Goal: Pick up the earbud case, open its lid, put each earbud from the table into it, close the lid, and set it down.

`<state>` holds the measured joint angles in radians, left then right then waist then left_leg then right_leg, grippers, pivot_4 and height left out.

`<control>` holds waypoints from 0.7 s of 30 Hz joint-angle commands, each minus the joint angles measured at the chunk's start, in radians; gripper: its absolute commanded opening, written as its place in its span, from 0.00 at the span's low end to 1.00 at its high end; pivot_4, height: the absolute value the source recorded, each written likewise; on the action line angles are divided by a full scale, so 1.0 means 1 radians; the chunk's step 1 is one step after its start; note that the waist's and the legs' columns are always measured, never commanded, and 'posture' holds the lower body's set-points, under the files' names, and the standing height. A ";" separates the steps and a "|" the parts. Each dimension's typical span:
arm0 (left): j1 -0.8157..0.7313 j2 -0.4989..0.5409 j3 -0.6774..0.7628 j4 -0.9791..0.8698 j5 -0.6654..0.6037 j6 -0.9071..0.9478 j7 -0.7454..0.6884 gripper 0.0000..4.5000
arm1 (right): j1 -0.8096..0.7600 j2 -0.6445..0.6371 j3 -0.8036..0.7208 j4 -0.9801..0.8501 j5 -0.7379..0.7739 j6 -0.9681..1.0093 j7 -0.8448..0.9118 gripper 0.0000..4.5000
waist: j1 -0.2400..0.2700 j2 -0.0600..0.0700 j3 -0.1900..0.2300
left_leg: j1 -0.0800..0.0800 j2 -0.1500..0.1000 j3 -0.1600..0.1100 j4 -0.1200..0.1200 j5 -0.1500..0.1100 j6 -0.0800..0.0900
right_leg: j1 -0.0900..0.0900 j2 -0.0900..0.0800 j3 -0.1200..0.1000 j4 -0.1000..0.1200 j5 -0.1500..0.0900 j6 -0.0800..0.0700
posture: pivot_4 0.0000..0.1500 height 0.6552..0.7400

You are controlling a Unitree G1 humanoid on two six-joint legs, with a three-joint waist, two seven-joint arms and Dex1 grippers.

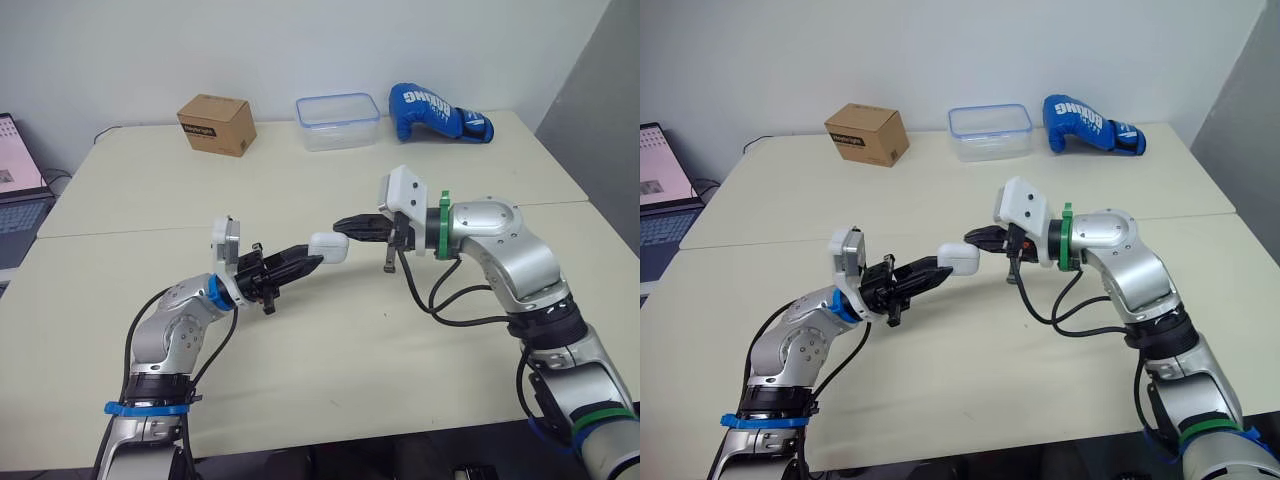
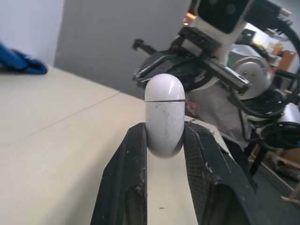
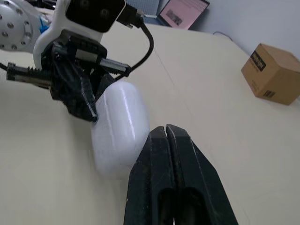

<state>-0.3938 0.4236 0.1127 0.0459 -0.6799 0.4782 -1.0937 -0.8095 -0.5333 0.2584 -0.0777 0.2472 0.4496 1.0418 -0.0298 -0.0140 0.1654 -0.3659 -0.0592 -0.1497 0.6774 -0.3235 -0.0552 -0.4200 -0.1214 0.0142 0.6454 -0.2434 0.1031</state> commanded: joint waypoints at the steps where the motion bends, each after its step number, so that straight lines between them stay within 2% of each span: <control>1: -0.046 0.012 0.002 -0.024 0.016 0.091 0.128 0.17 | -0.013 -0.060 -0.046 0.003 0.004 -0.007 0.039 0.01 | 0.000 0.000 0.000 | 0.000 0.000 0.000 0.000 0.000 0.000 | 0.000 0.000 0.000 0.000 0.000 0.000 | 1.00 0.89; 6: -0.110 -0.015 0.014 0.001 -0.016 0.234 0.249 0.17 | 0.043 -0.142 -0.090 -0.016 0.022 0.021 0.049 0.01 | 0.000 0.000 0.000 | 0.000 0.000 0.000 0.000 0.000 0.000 | 0.000 0.000 0.000 0.000 0.000 0.000 | 1.00 0.89; 9: -0.157 -0.030 0.023 0.033 -0.069 0.351 0.268 0.17 | 0.081 -0.172 -0.110 -0.055 0.036 0.073 0.035 0.01 | 0.000 0.000 0.000 | 0.000 0.000 0.001 0.000 0.000 0.000 | 0.000 0.000 0.000 0.000 0.000 0.000 | 1.00 0.89; 14: -0.237 -0.045 -0.010 0.122 -0.084 0.515 0.285 0.17 | 0.134 -0.194 -0.137 -0.097 0.035 0.139 -0.006 0.01 | -0.002 0.000 0.000 | 0.000 0.000 0.001 0.000 0.000 0.000 | 0.000 0.000 0.000 0.000 0.000 0.000 | 1.00 0.89; 21: -0.313 -0.085 -0.021 0.249 -0.033 0.599 0.354 0.17 | 0.185 -0.226 -0.126 -0.088 -0.020 0.203 -0.075 0.01 | -0.001 -0.001 0.000 | 0.000 0.000 0.001 0.000 0.000 0.000 | 0.000 0.000 0.000 0.000 0.000 0.000 | 1.00 0.89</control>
<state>-0.6817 0.3389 0.0832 0.2876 -0.7228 1.0710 -0.7613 -0.6238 -0.7436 0.1425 -0.1541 0.2486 0.6442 0.9908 -0.0304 -0.0146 0.1656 -0.3661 -0.0595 -0.1486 0.6777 -0.3234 -0.0553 -0.4201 -0.1217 0.0145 0.6459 -0.2434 0.1032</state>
